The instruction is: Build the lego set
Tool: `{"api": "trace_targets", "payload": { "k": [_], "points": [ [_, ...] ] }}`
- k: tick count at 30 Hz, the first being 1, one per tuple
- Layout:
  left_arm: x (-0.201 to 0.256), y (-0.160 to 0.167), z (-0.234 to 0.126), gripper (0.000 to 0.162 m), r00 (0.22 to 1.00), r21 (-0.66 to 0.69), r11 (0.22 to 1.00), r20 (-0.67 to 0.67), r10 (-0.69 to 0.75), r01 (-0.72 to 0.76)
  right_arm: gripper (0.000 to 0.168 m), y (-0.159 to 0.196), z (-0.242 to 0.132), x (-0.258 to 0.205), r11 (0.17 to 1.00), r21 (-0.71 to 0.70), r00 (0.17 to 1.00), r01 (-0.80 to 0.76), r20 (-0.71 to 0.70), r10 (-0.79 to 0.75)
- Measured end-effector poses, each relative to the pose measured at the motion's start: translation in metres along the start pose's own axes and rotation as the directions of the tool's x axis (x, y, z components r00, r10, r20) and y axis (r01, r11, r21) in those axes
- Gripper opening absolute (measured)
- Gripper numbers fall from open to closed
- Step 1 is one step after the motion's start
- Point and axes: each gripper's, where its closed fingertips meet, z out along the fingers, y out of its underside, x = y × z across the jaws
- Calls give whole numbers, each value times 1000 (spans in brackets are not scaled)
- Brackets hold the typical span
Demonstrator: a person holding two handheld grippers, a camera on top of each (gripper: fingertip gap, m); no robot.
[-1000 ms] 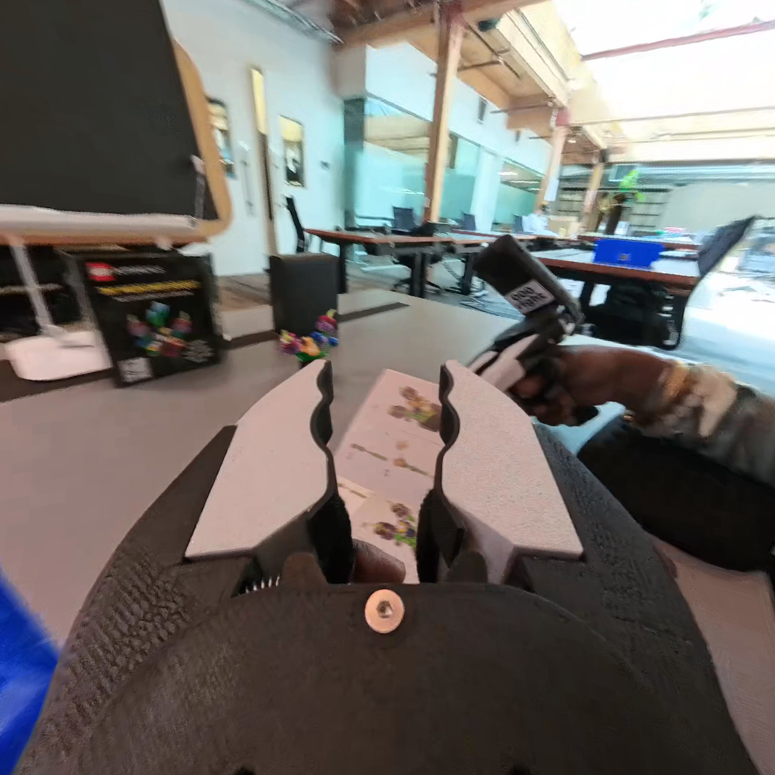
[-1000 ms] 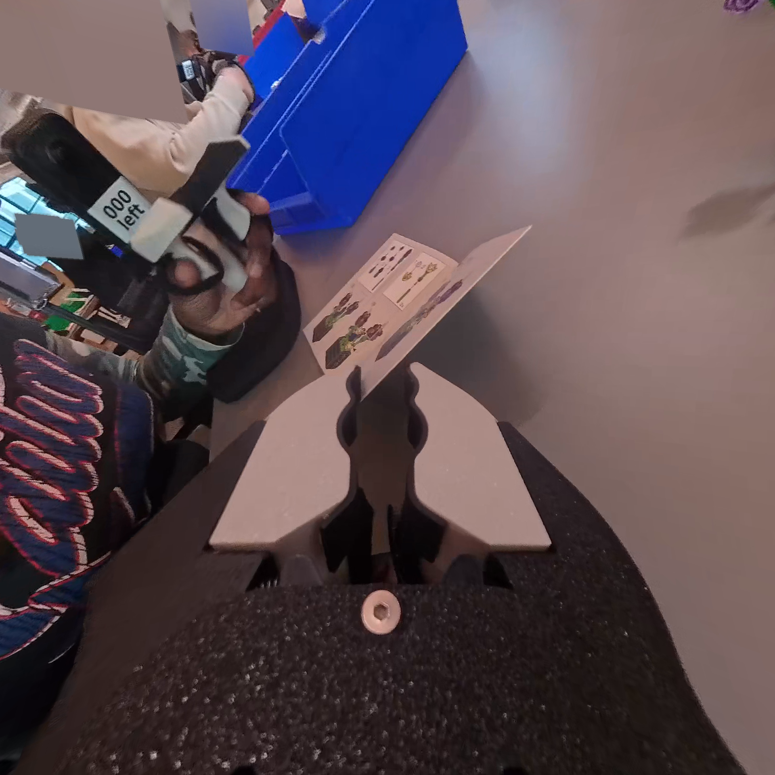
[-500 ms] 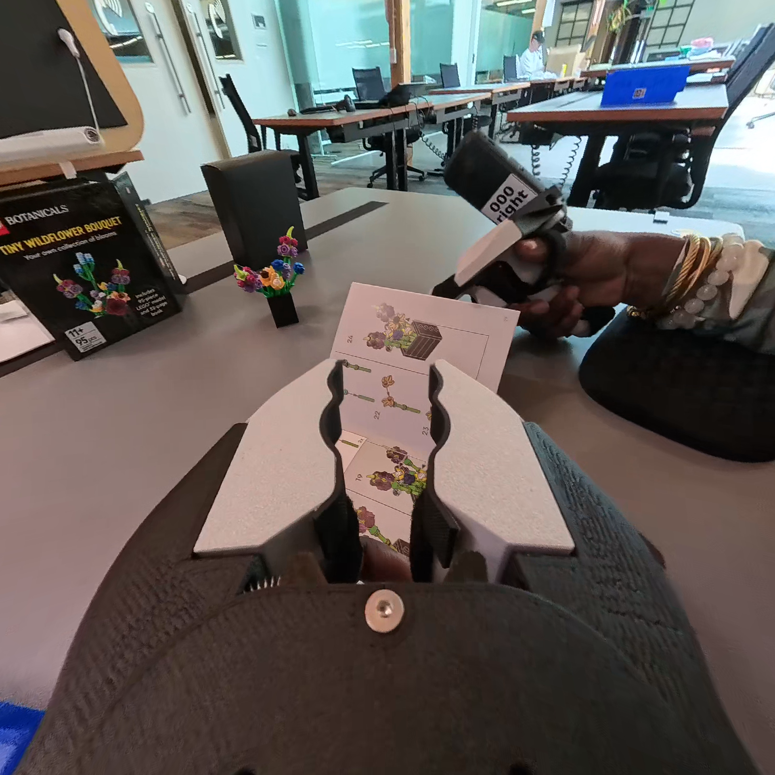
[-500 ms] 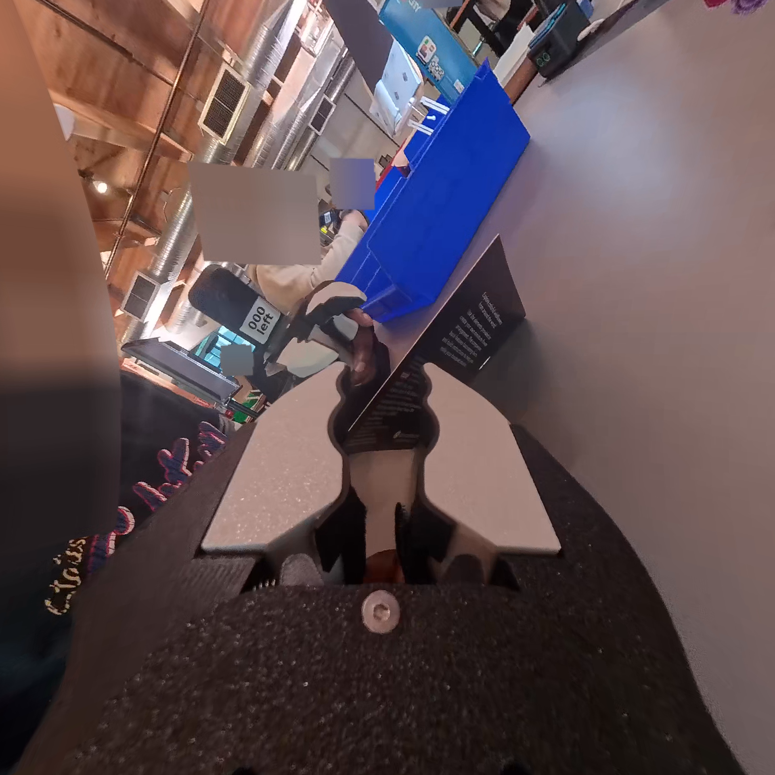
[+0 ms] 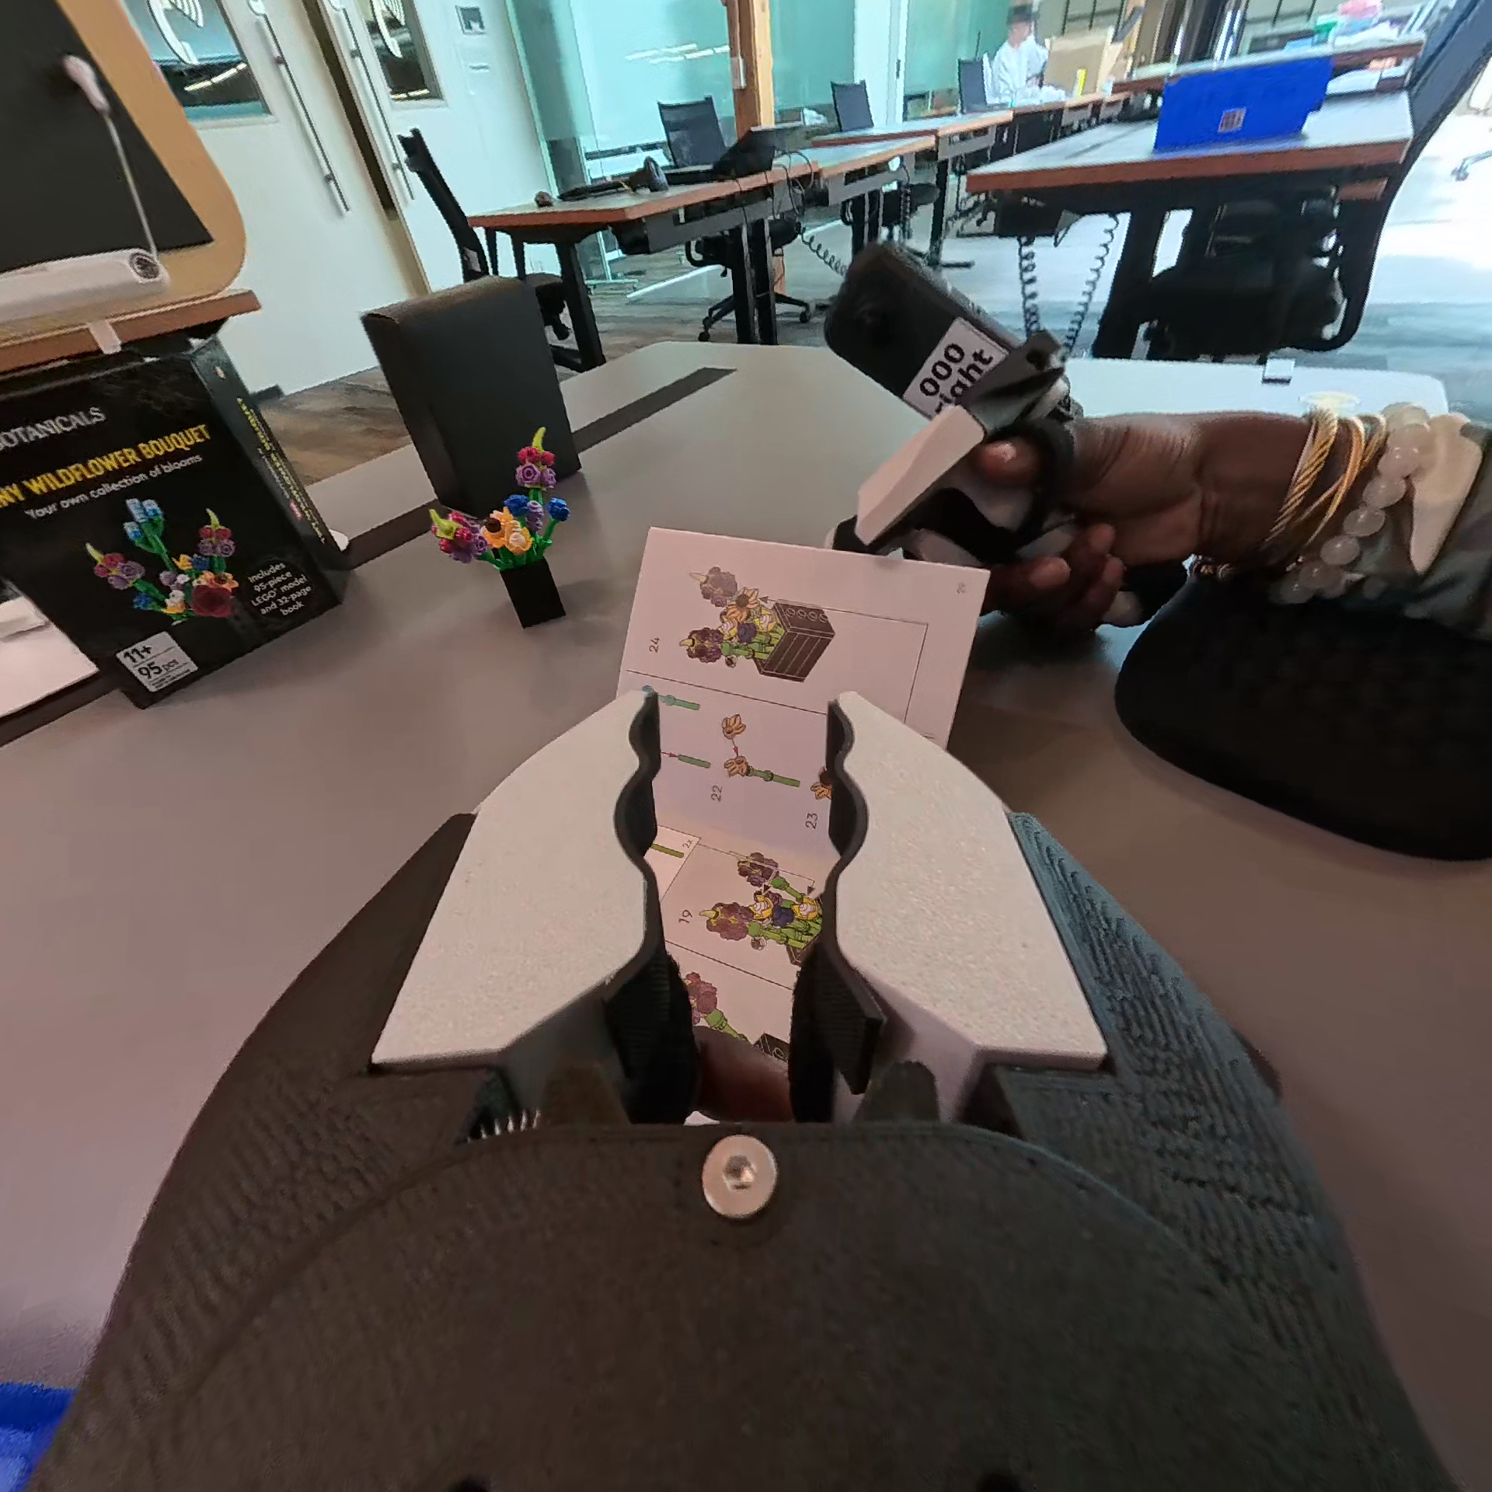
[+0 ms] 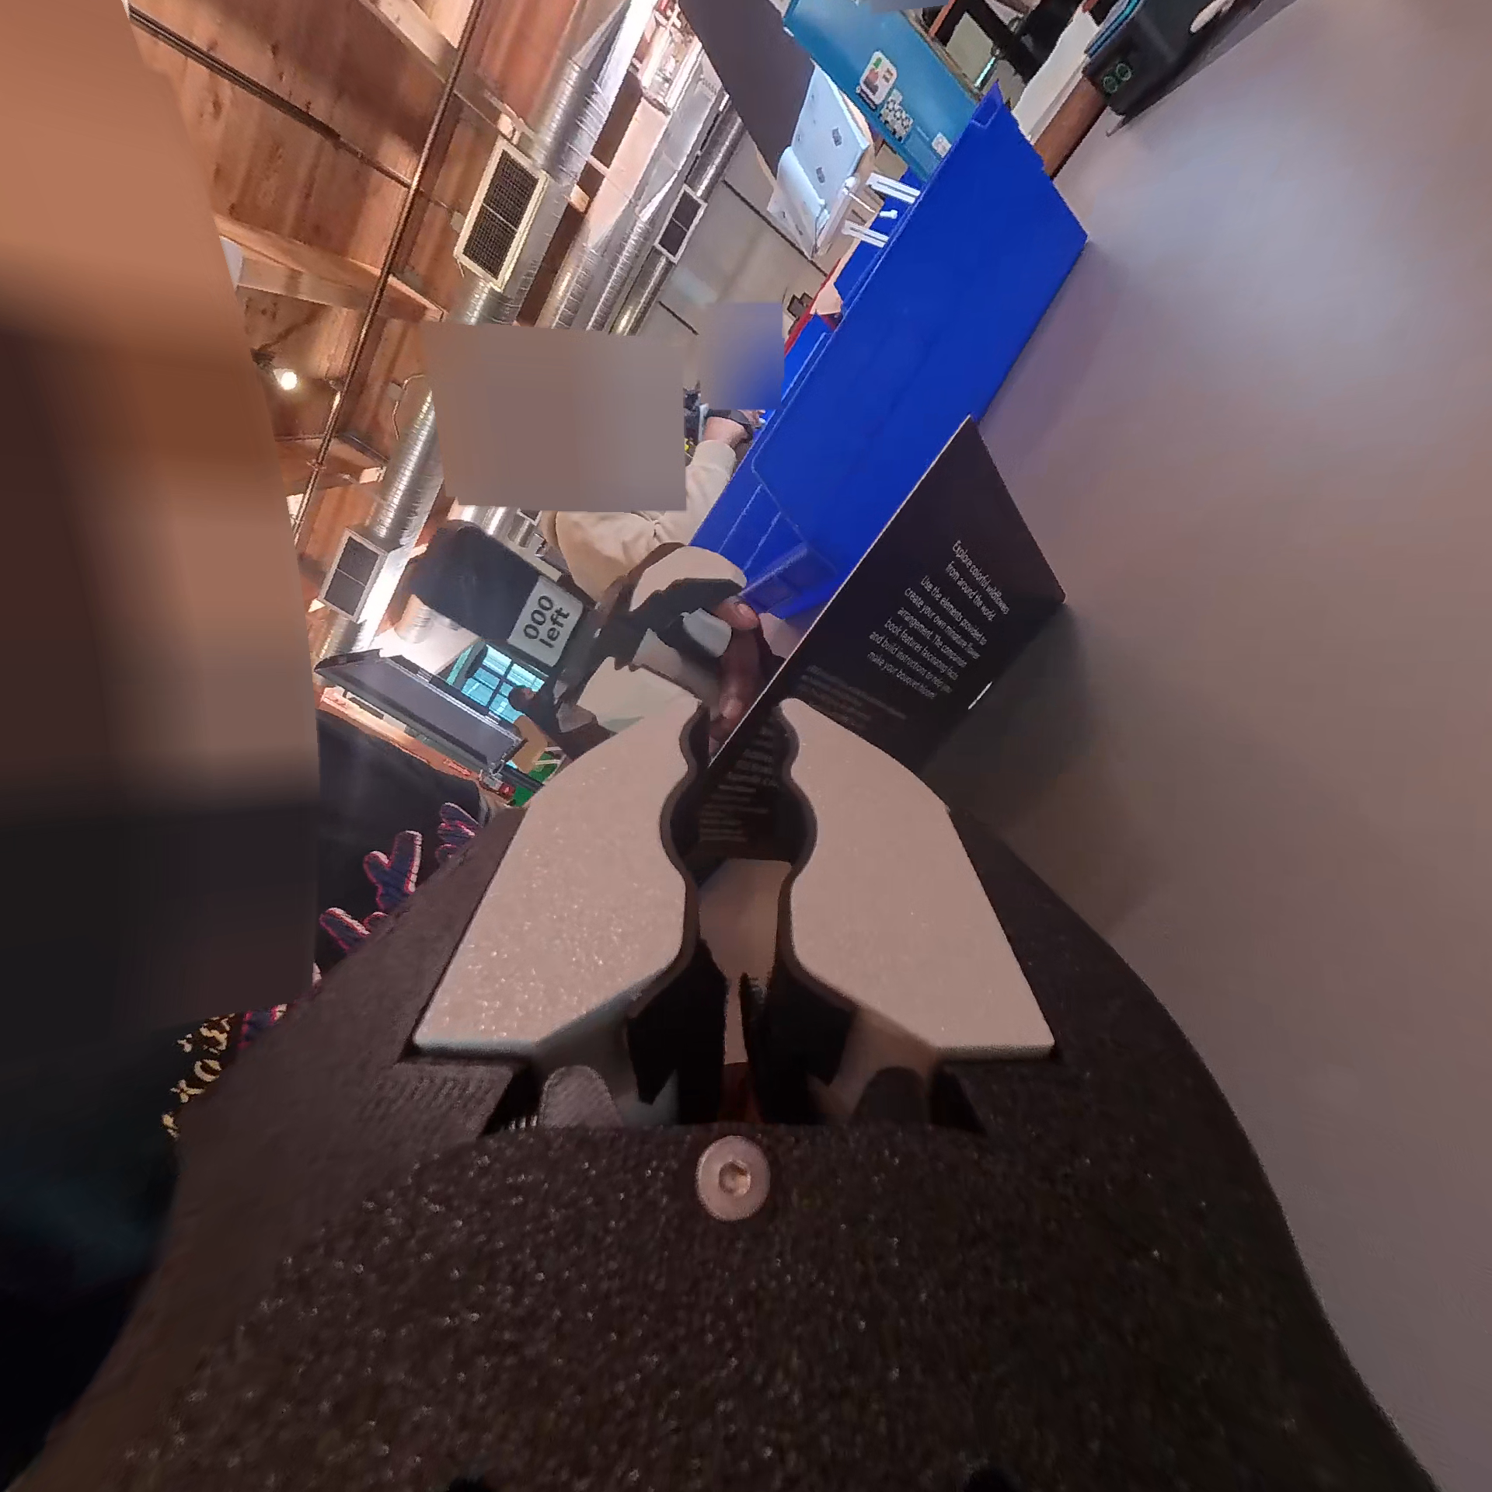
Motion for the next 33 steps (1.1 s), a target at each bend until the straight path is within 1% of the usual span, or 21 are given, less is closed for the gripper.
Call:
{"api": "trace_targets", "payload": {
  "k": [4, 9, 14, 17, 20, 22, 24, 26, 28, 31, 33],
  "points": [
    [-4, -2, -1, 40, 997, 13, 997, -23, -69, 70, 11, -6, 1, -11, 999, 45, 998, -9, 69, 5],
    [0, 8, 6, 40, 988, -71, 990, -87, -127, 121, 12, -2, 9, -5, 999, 14, 999, -29, 36, 28],
    [0, 9, 7, 40, 987, -82, 989, -90, -133, 126, 7, -1, 13, -7, 999, 14, 998, -34, 47, 33],
    [0, 15, 11, 40, 981, -131, 980, -102, -164, 151, 7, -1, 19, -10, 999, 21, 997, -46, 65, 44],
    [1, 24, 16, 45, 966, -211, 957, -126, -227, 198, 7, 1, 29, -14, 999, 15, 995, -52, 84, 51],
    [2, 26, 17, 47, 954, -228, 947, -144, -261, 225, 7, 4, 36, -16, 999, 0, 994, -52, 91, 51],
    [2, 19, 14, 48, 945, -181, 951, -166, -281, 251, 8, 6, 42, -17, 999, -10, 994, -51, 93, 51],
    [-1, 7, 9, 49, 933, -91, 951, -182, -309, 297, 7, 6, 48, -20, 998, -3, 992, -58, 108, 58],
    [-7, 0, 5, 52, 912, -36, 931, -194, -362, 362, 7, 6, 54, -21, 998, 3, 991, -63, 119, 62],
    [-6, -6, 0, 59, 856, -20, 890, -264, -444, 456, 7, 7, 64, -24, 997, 5, 988, -73, 138, 72],
    [-7, -8, -2, 60, 826, -10, 864, -286, -485, 504, 6, 8, 71, -26, 996, 9, 984, -88, 156, 86]
  ]
}}
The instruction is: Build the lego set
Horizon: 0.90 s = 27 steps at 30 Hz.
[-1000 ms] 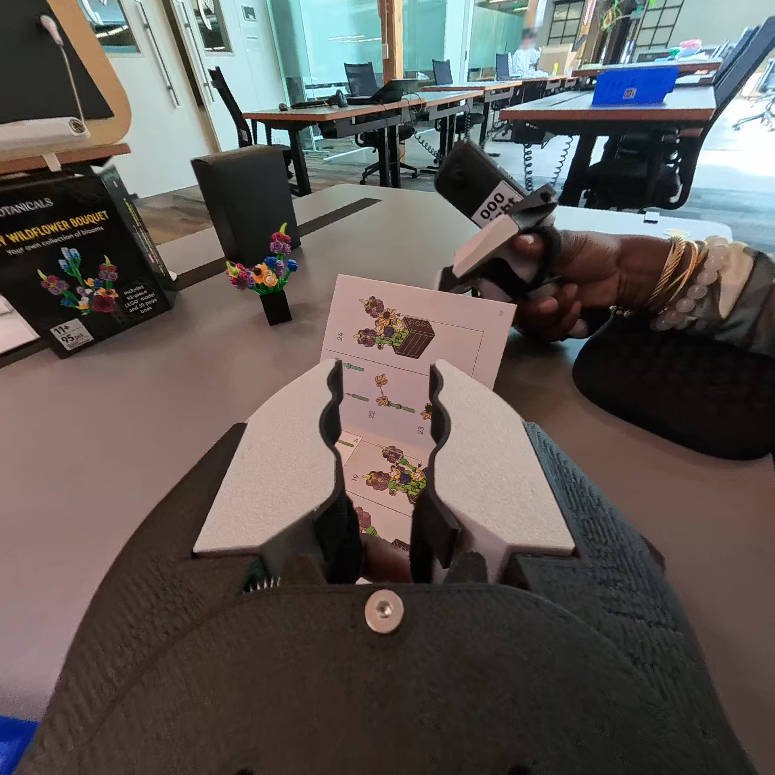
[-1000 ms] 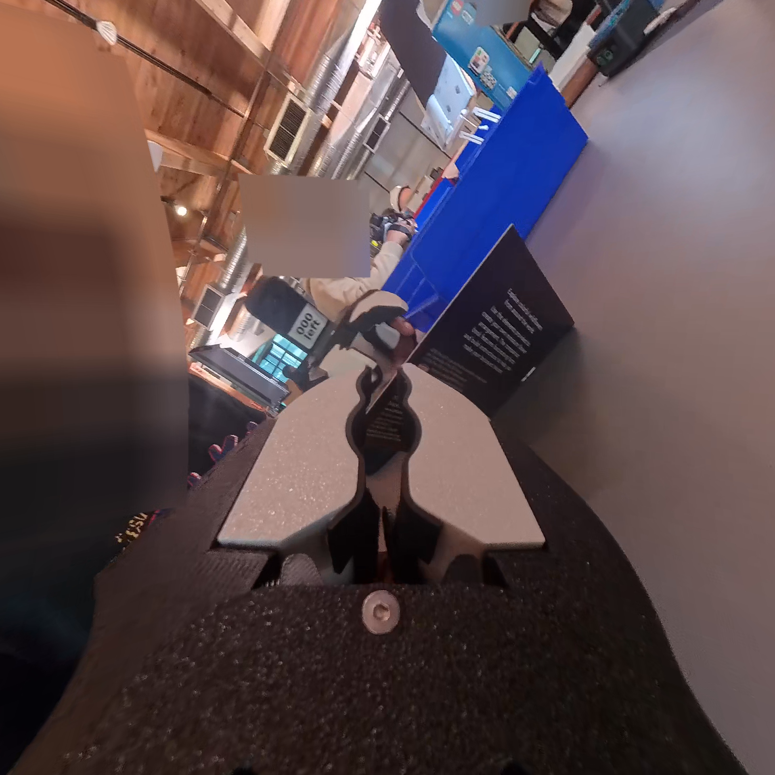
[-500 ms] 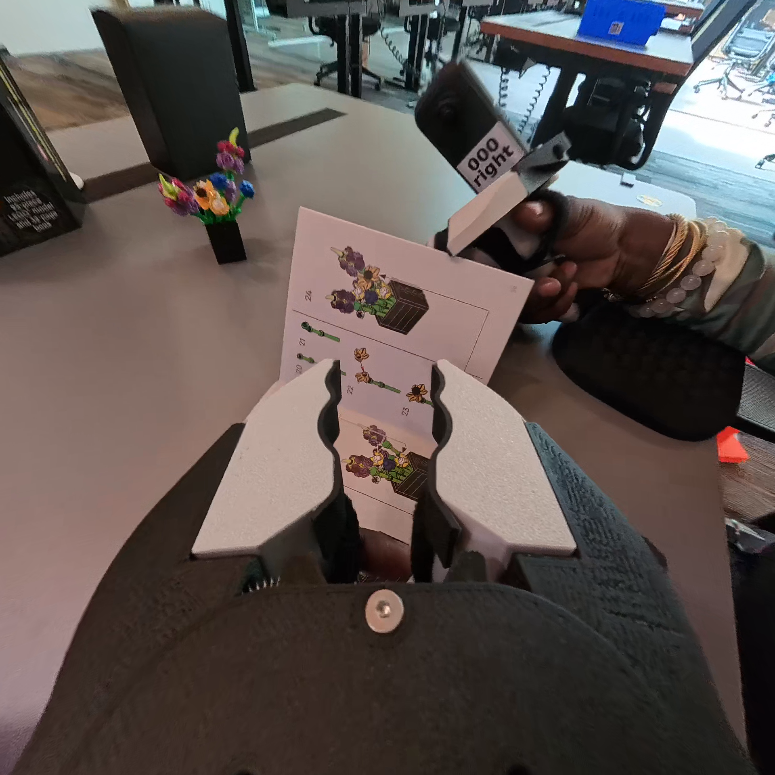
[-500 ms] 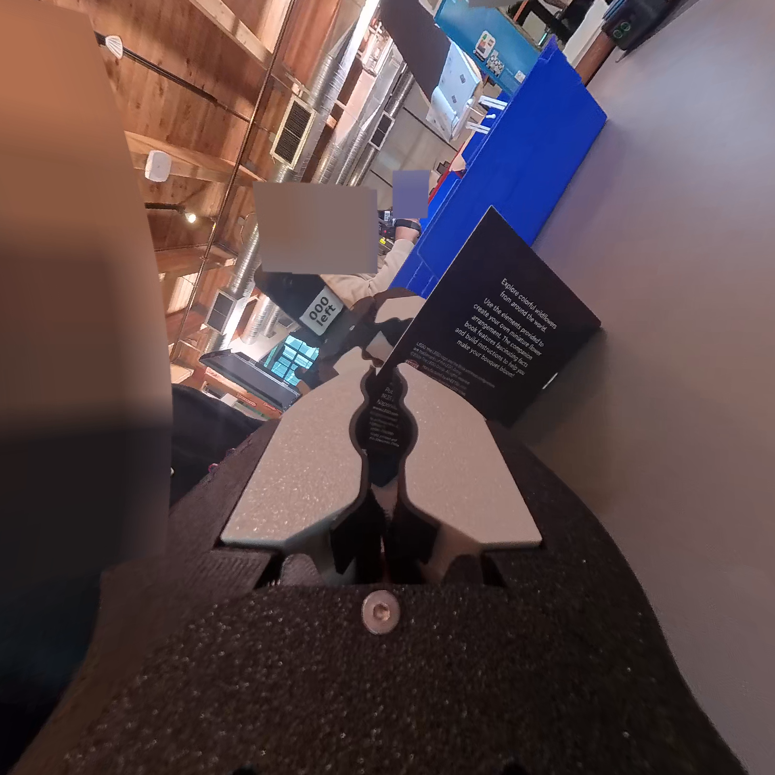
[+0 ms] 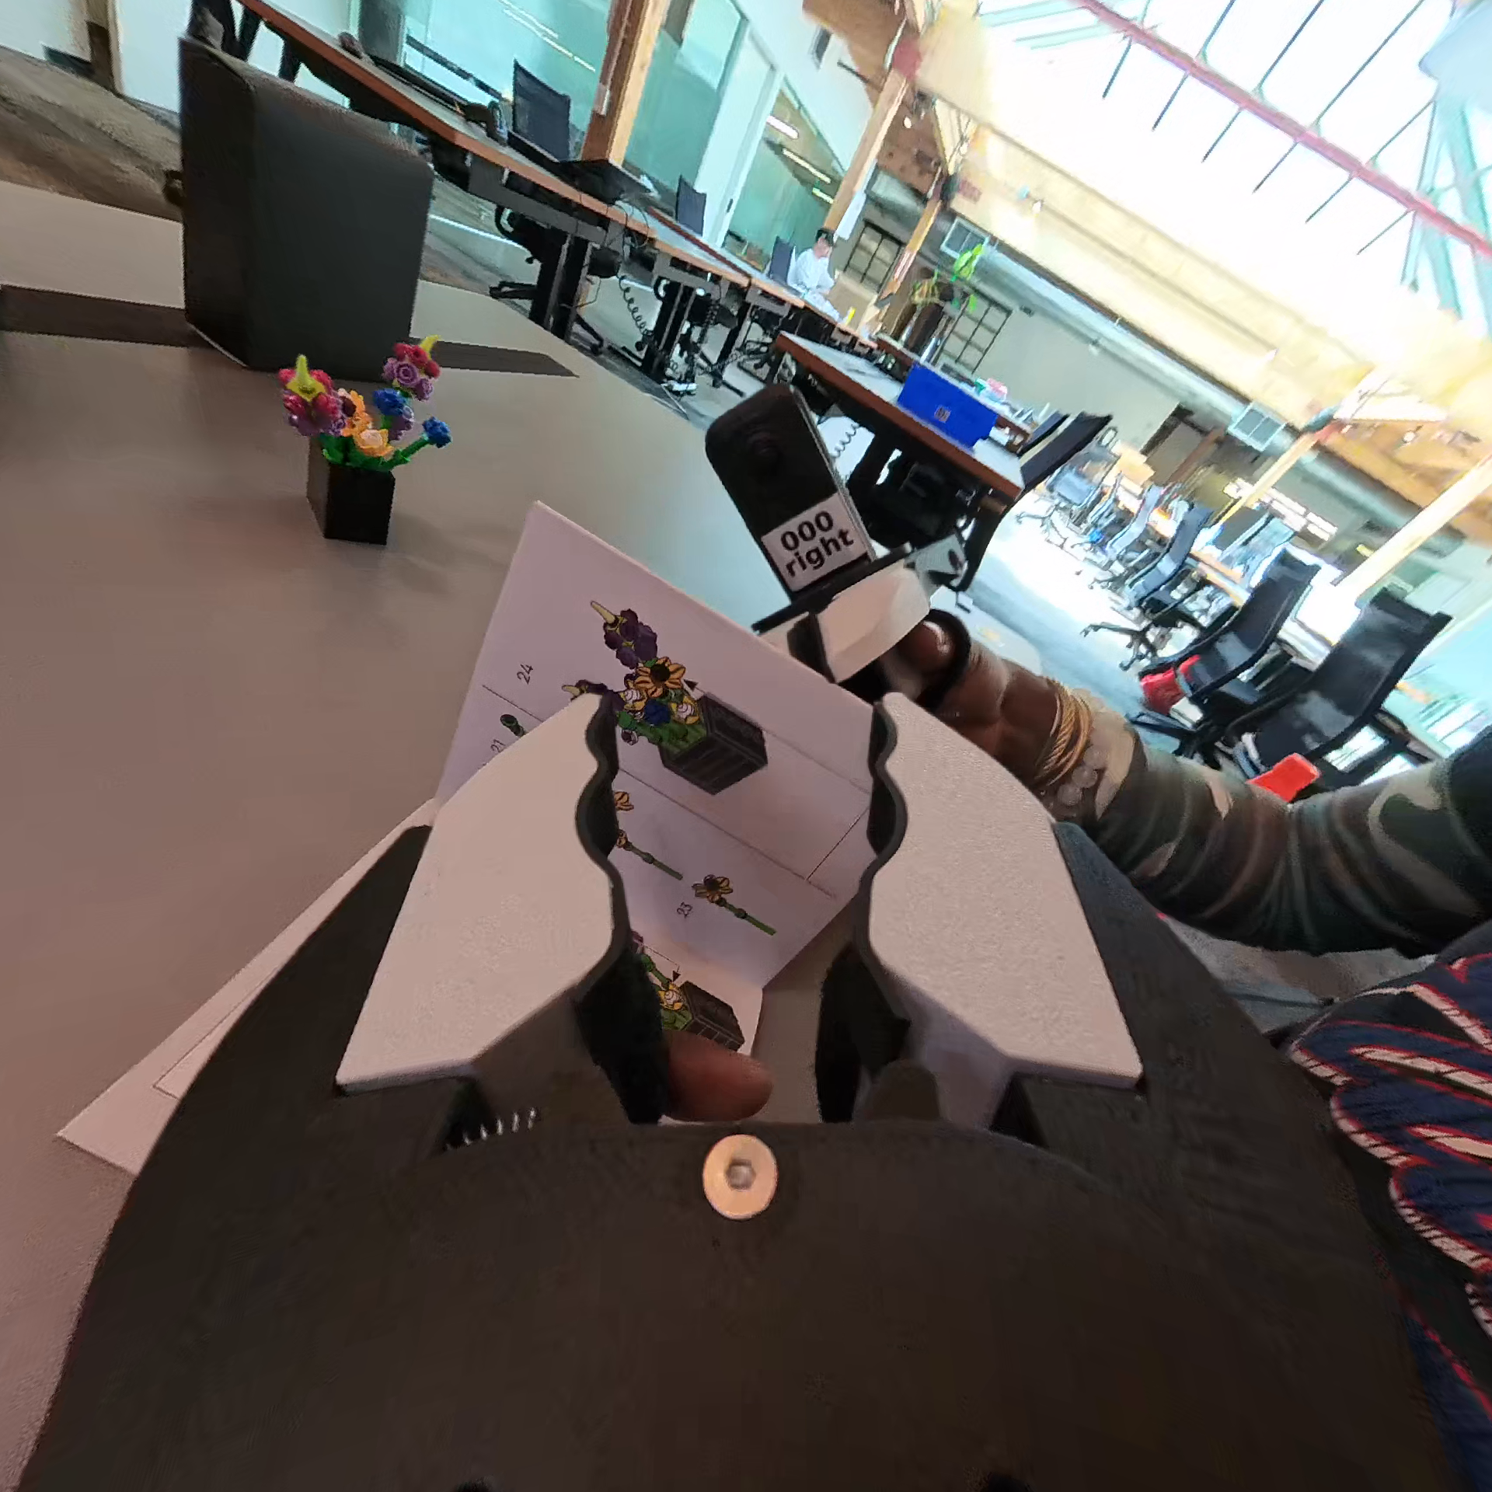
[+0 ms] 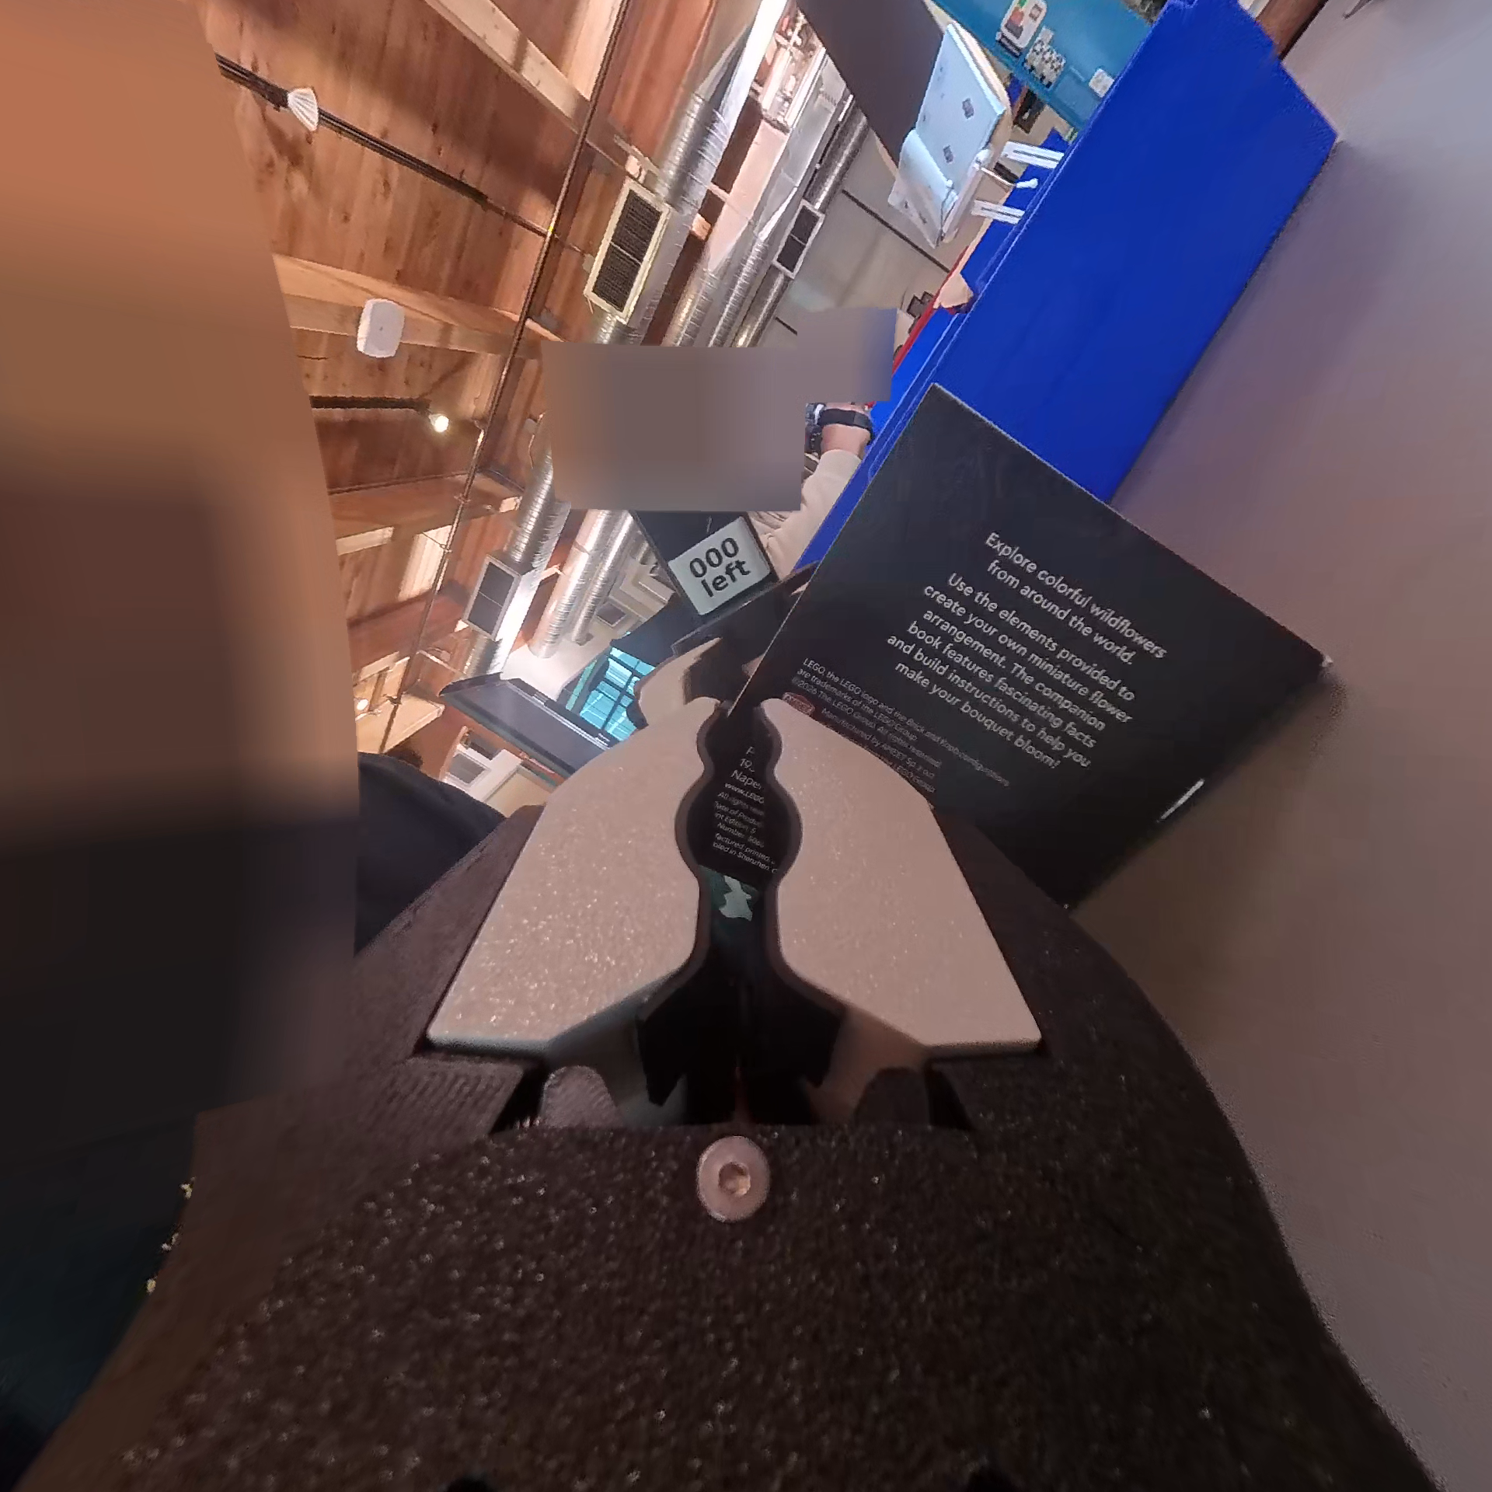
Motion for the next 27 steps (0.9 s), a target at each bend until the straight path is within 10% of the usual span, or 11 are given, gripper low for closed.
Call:
{"api": "trace_targets", "payload": {
  "k": [27],
  "points": [
    [2, 3, 0, 62, 1000, -13, 1000, -12, -12, 12, 45, -1, 13, 20, 994, -53, 970, 94, -221, -103]
  ]
}}
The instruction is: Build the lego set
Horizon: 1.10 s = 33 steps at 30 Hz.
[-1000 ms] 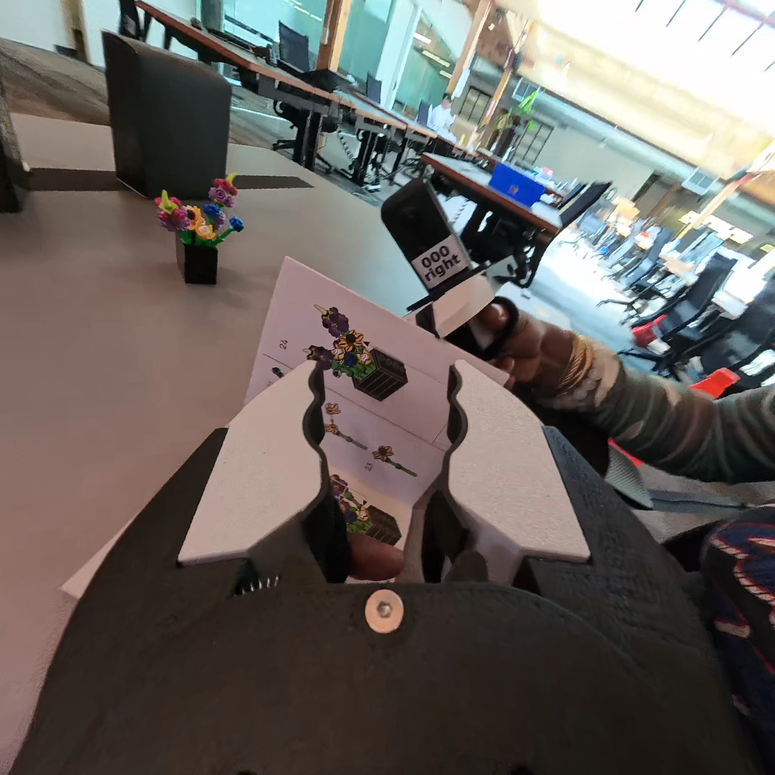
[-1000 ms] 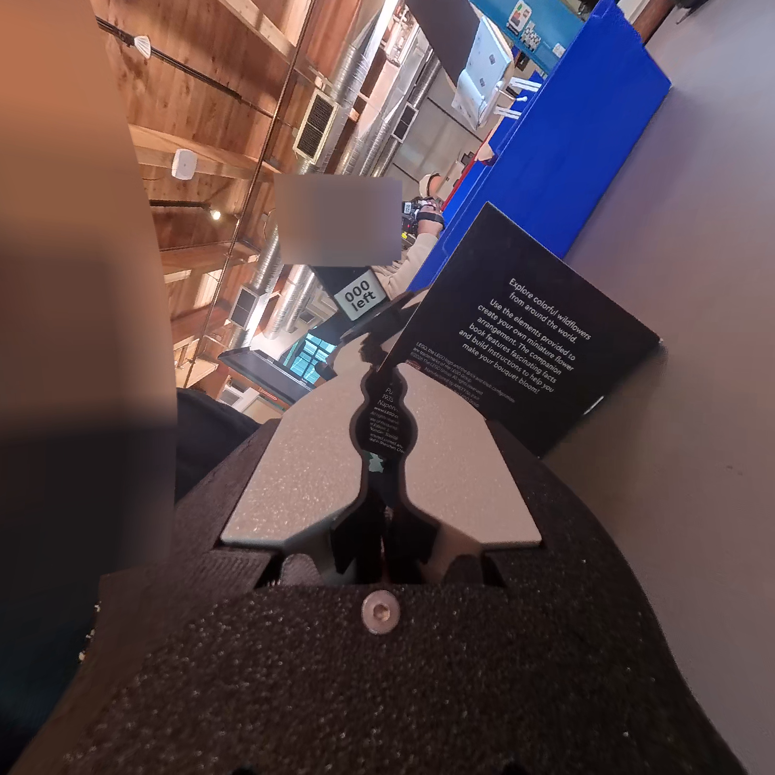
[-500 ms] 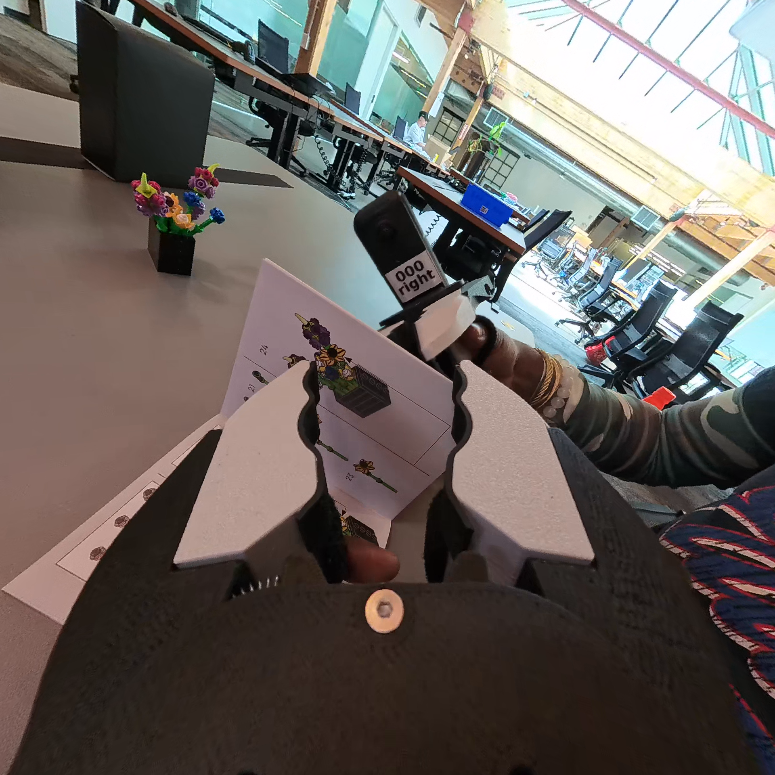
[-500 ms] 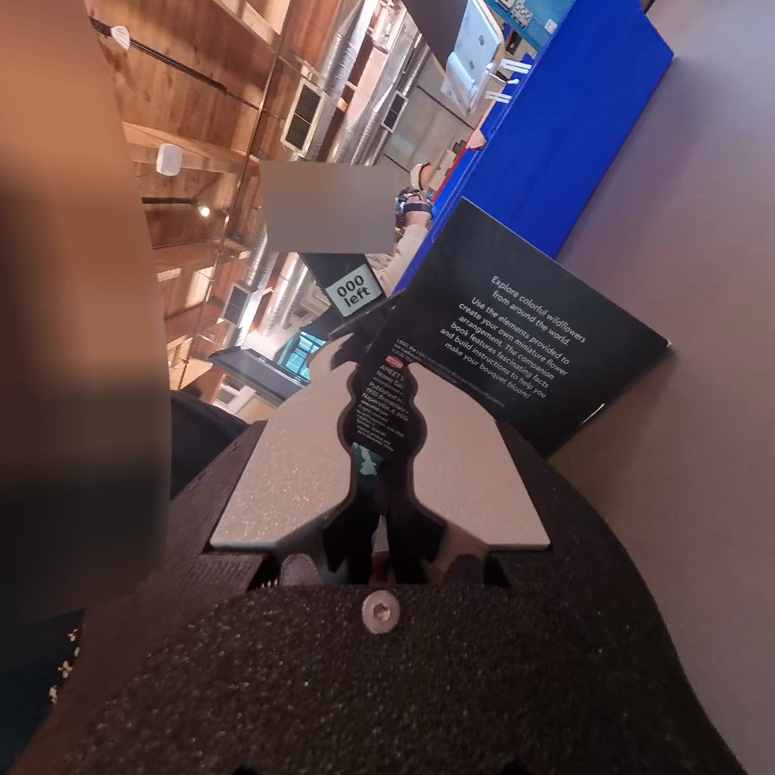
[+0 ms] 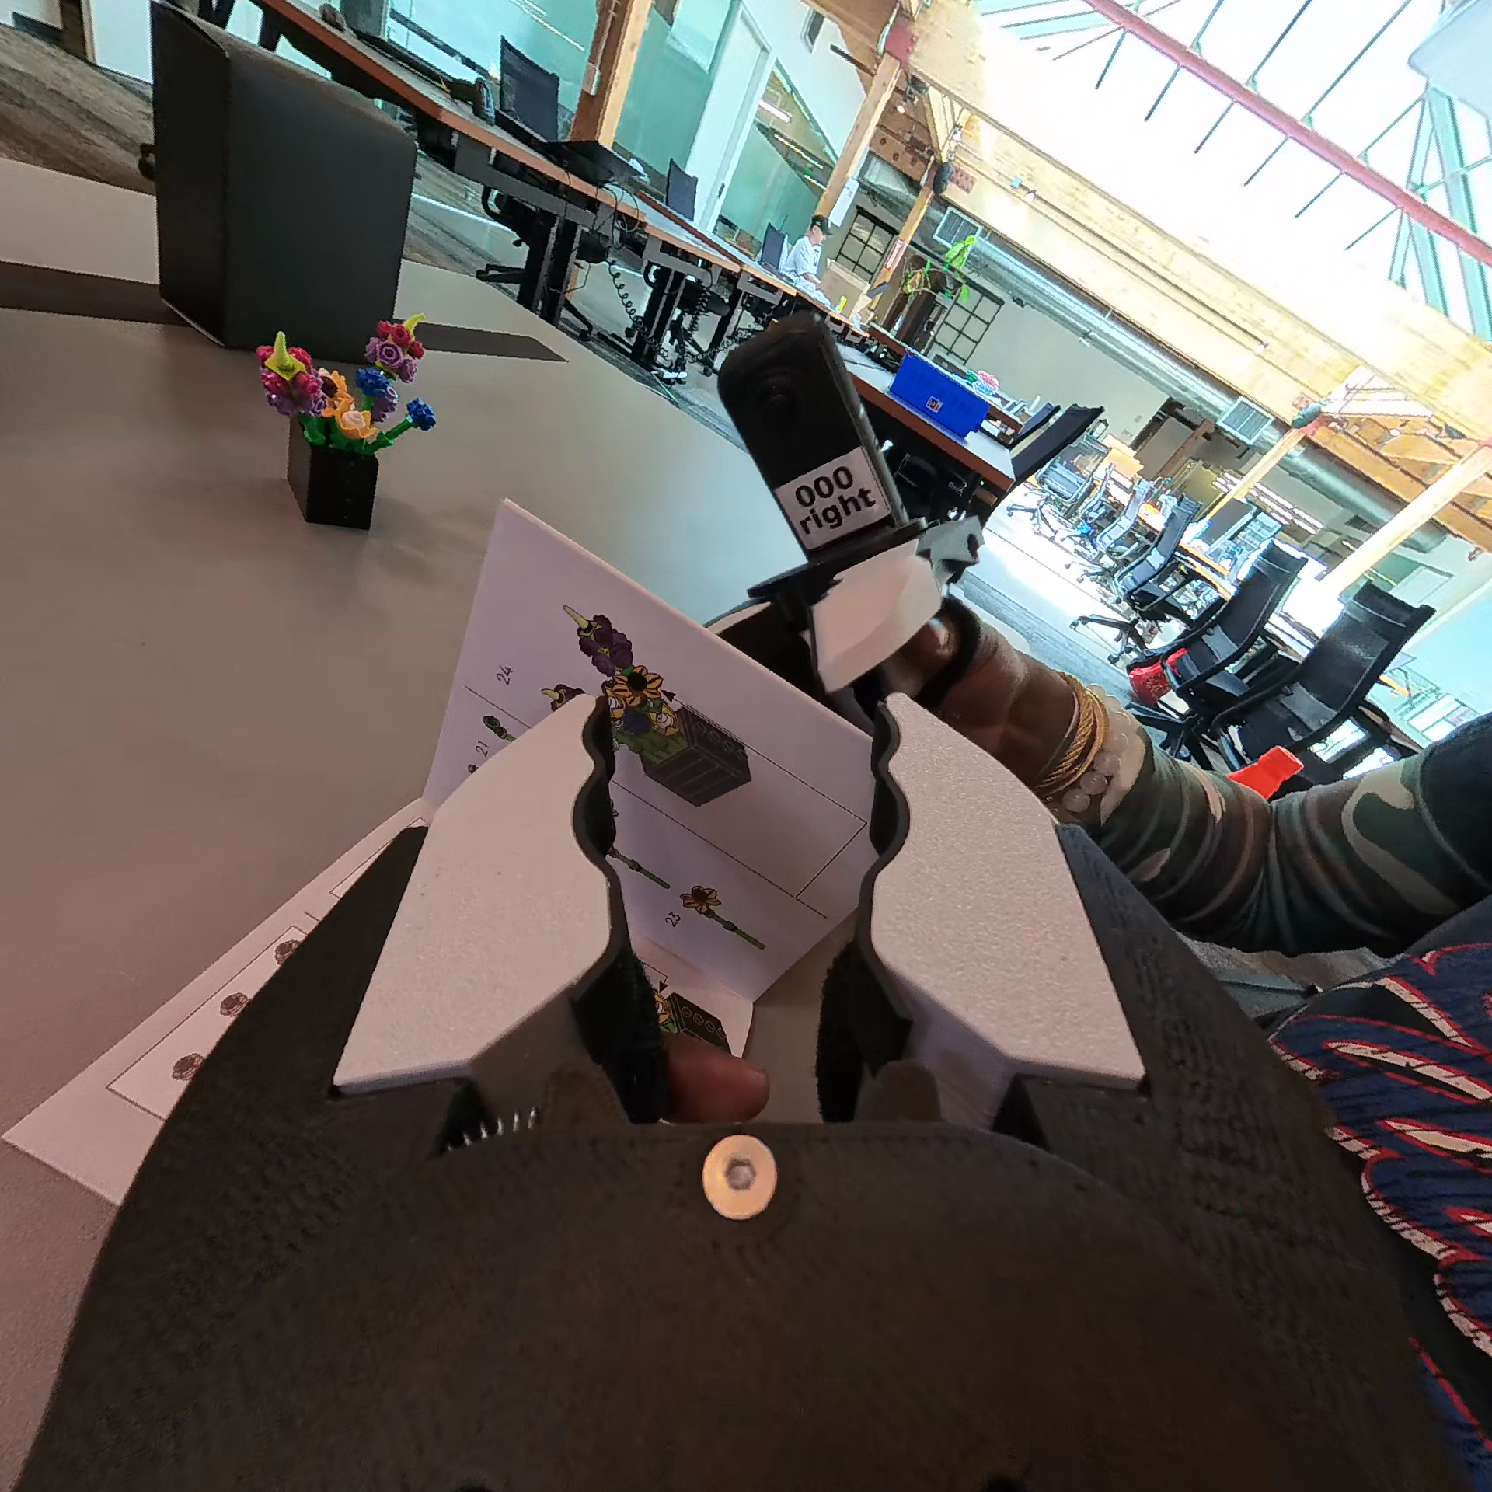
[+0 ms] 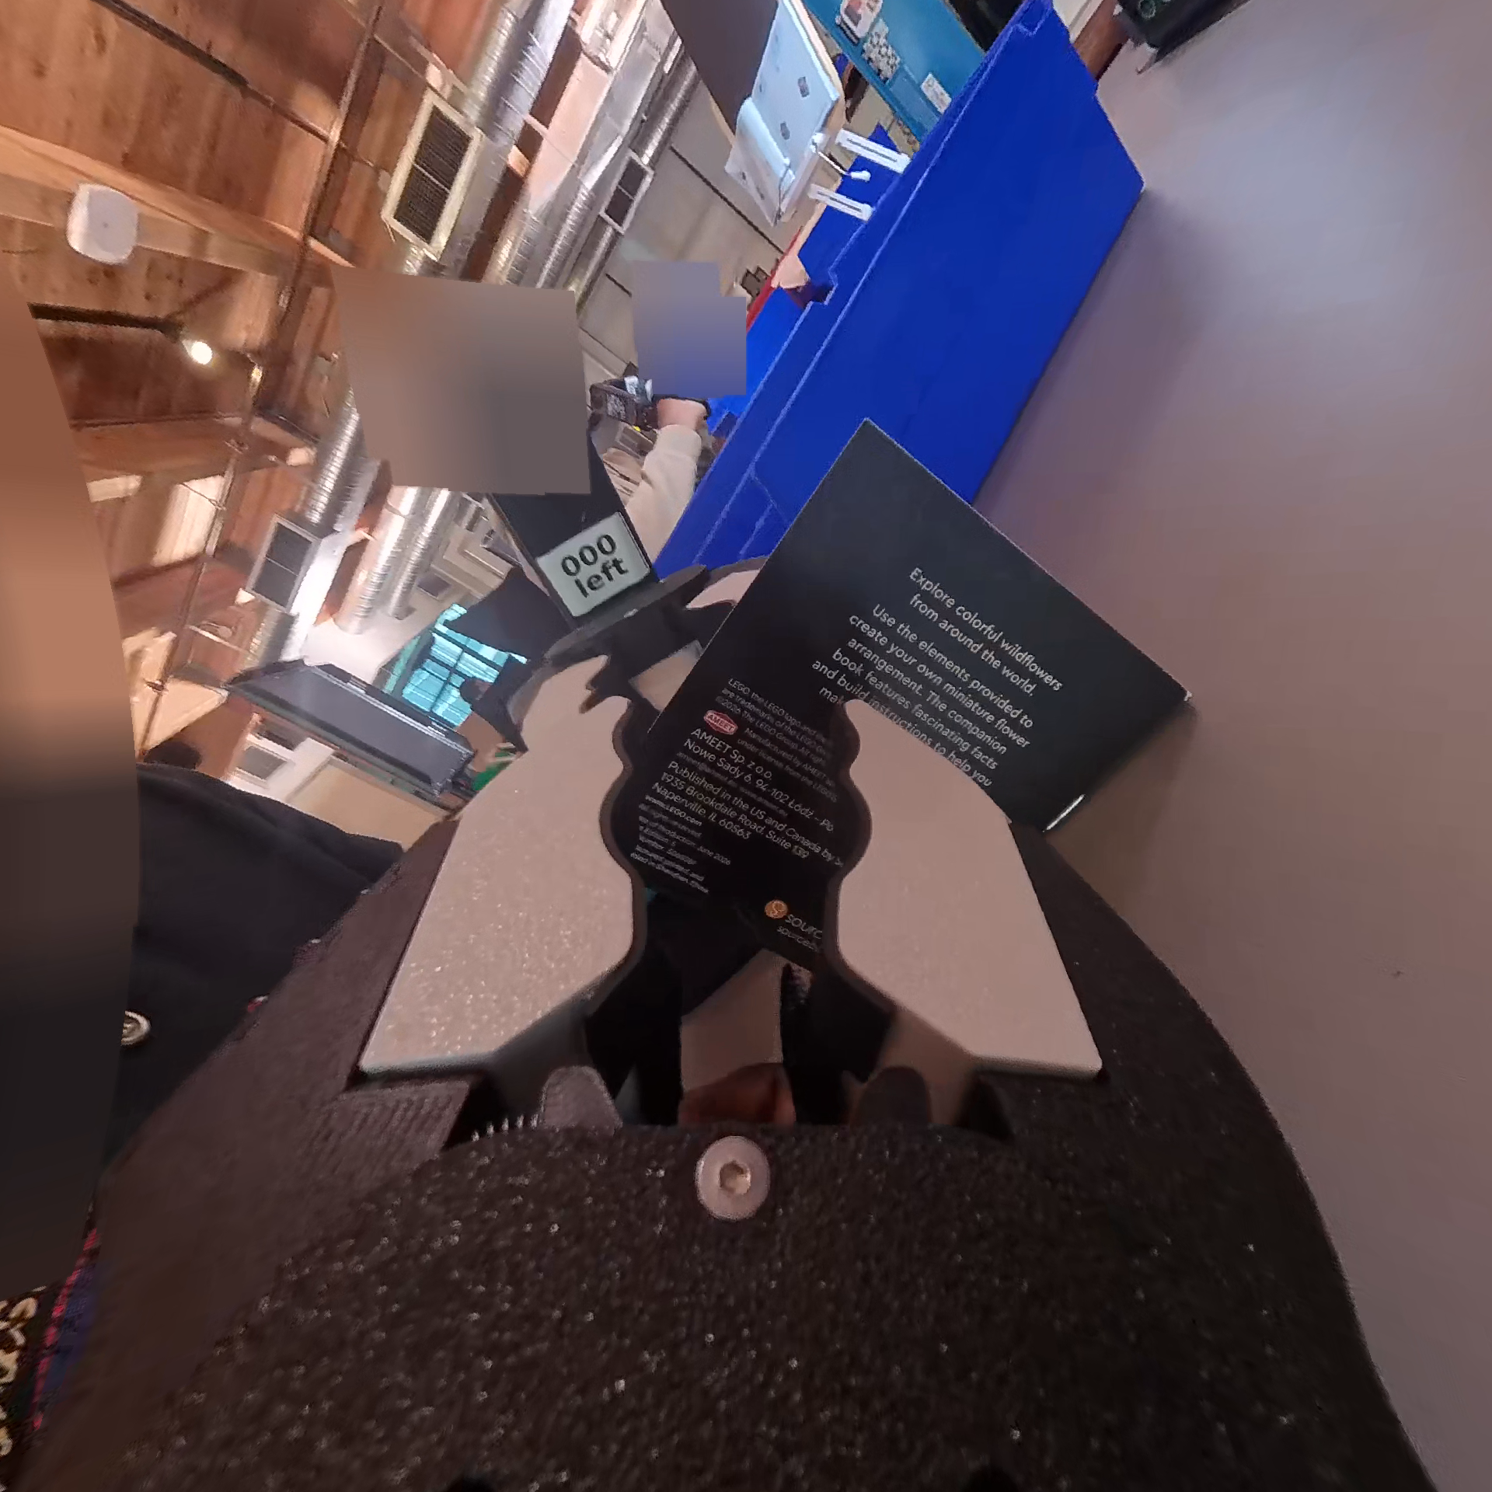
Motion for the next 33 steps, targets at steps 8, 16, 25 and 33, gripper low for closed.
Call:
{"api": "trace_targets", "payload": {
  "k": [8, 16, 25, 33],
  "points": [
    [-1, 0, 0, 61, 1000, 1, 1000, 0, -4, 4, 46, 1, -1, 2, 1000, -13, 999, 26, -22, -26],
    [-2, -3, -3, 61, 999, 23, 999, -8, -33, 33, 45, 1, -4, 3, 1000, -8, 1000, 8, -7, -8],
    [-3, -3, -4, 59, 999, 29, 999, -3, -43, 43, 44, 2, -4, 2, 1000, -10, 1000, -2, 4, 2],
    [-5, -2, -5, 53, 999, 23, 999, 8, -49, 48, 44, 1, -6, 2, 1000, -9, 1000, -1, 4, 1]
  ]
}}
